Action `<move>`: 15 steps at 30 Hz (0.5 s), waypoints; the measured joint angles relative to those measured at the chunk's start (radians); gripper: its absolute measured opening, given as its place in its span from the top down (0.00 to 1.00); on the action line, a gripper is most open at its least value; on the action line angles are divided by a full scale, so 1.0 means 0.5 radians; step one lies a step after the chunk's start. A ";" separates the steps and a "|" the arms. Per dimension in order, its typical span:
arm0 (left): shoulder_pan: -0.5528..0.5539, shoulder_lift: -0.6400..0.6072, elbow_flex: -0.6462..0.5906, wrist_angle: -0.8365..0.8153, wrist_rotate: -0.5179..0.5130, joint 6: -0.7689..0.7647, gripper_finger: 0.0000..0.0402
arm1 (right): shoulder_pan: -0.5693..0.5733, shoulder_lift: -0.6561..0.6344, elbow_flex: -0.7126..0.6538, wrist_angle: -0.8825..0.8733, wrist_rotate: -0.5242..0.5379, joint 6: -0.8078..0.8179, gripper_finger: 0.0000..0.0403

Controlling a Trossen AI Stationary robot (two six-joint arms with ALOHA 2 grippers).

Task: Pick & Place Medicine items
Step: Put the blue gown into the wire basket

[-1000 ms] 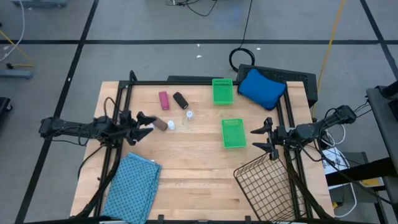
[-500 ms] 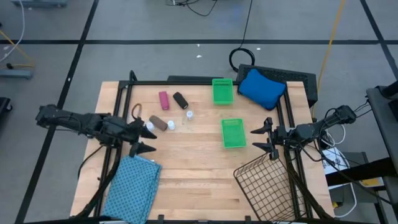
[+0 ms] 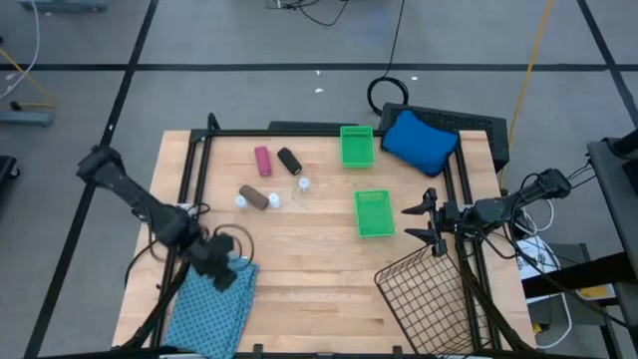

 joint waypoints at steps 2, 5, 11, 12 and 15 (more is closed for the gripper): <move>-0.137 0.084 0.000 0.000 0.009 -0.284 0.09 | 0.000 0.000 0.000 -0.001 0.000 -0.001 0.41; -0.350 0.177 -0.001 0.032 0.009 -0.726 0.09 | 0.000 0.000 0.000 0.000 0.000 0.000 0.41; -0.729 0.363 -0.001 0.055 -0.051 -1.515 0.09 | 0.000 0.000 0.000 0.000 0.000 0.000 0.41; -0.774 0.399 -0.001 0.088 -0.067 -1.620 0.09 | 0.000 0.000 0.000 0.000 0.000 0.000 0.41; -0.827 0.511 0.006 0.119 -0.075 -1.693 0.09 | 0.000 0.000 0.000 -0.001 0.000 0.000 0.41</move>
